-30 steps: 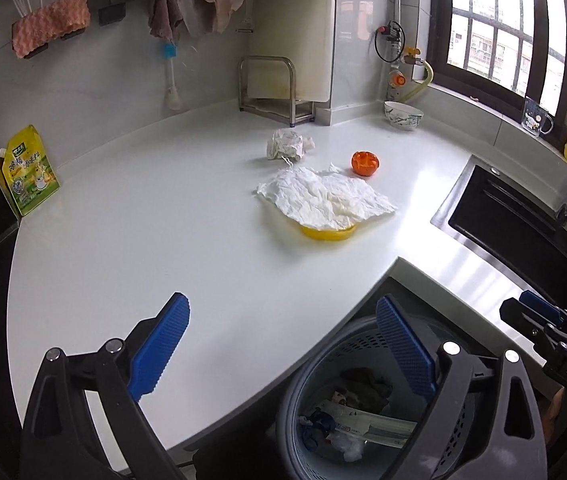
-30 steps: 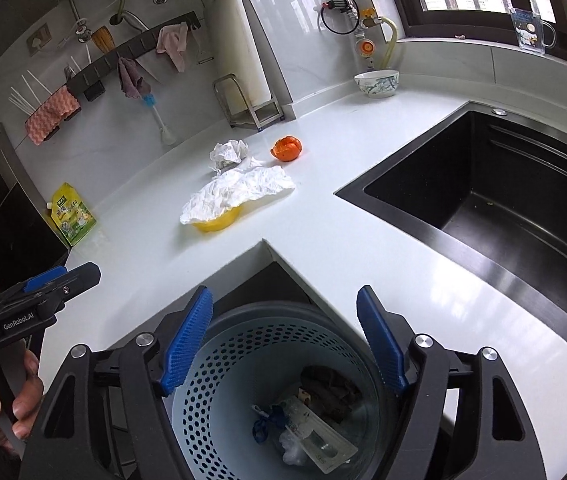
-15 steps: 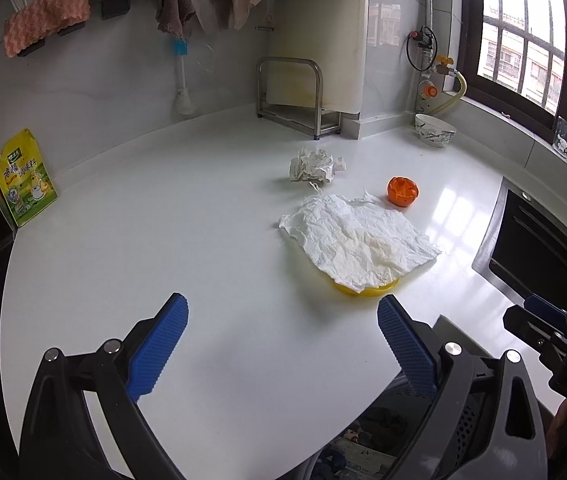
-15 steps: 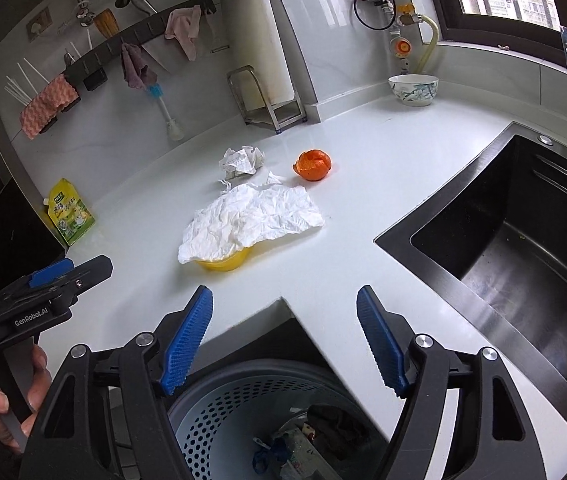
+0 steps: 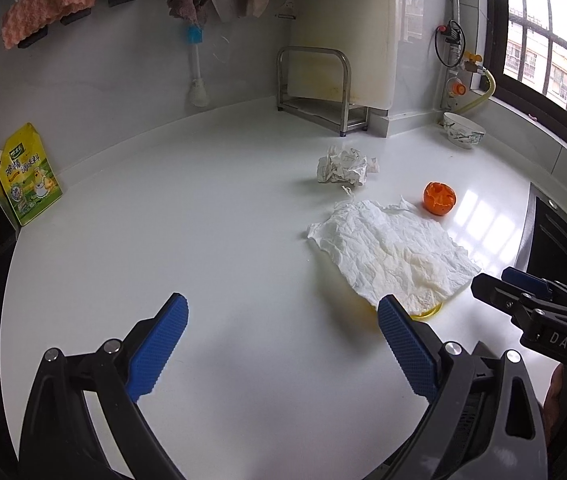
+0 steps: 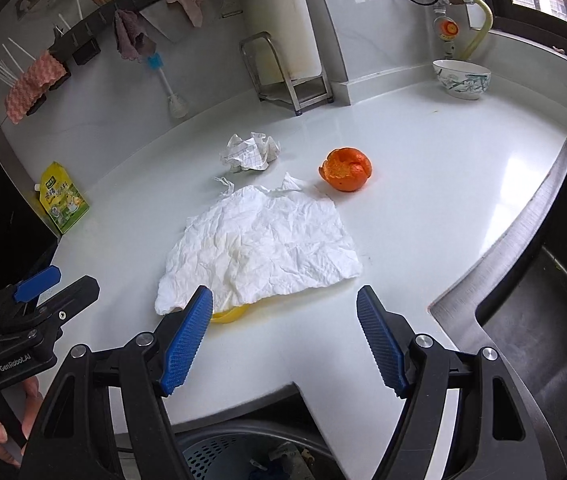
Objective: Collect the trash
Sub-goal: 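Reach the right tool to the white plastic bag and close on it, then lift the white bag off the yellow container with the right tool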
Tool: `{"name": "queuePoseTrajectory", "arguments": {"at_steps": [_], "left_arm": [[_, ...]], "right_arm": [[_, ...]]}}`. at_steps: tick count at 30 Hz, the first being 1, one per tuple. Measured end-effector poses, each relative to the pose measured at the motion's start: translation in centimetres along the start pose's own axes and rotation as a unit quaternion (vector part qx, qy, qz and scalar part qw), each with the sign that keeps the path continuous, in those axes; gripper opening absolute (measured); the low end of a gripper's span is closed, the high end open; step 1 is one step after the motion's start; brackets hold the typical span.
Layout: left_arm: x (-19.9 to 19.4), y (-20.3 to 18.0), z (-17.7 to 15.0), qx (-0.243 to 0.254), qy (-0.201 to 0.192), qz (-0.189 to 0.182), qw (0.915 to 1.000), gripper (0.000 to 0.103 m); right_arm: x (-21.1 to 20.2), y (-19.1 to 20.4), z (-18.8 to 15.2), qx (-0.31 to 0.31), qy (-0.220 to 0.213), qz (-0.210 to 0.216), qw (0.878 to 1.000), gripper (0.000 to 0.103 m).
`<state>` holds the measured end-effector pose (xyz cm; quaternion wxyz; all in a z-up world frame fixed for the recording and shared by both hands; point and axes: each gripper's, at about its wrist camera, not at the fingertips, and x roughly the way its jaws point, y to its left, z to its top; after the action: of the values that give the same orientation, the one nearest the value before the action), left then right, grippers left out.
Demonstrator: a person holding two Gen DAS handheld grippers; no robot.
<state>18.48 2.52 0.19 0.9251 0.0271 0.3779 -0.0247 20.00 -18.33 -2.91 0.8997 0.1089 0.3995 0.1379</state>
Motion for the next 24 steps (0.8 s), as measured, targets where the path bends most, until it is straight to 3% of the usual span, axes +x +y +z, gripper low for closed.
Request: {"name": "queuePoseTrajectory", "arguments": {"at_steps": [12, 18, 24], "left_arm": [[0.5, 1.5, -0.2, -0.009, 0.007, 0.0, 0.9999, 0.094], [0.8, 1.5, -0.5, -0.011, 0.014, -0.005, 0.9998, 0.094], [0.7, 1.2, -0.6, -0.01, 0.013, -0.01, 0.9998, 0.094]], "right_arm": [[6.1, 2.7, 1.9, -0.059, 0.029, -0.038, 0.997, 0.069], [6.6, 3.2, 1.6, -0.076, 0.038, -0.039, 0.996, 0.027], [5.8, 3.3, 1.8, -0.07, 0.027, -0.021, 0.997, 0.008]]}}
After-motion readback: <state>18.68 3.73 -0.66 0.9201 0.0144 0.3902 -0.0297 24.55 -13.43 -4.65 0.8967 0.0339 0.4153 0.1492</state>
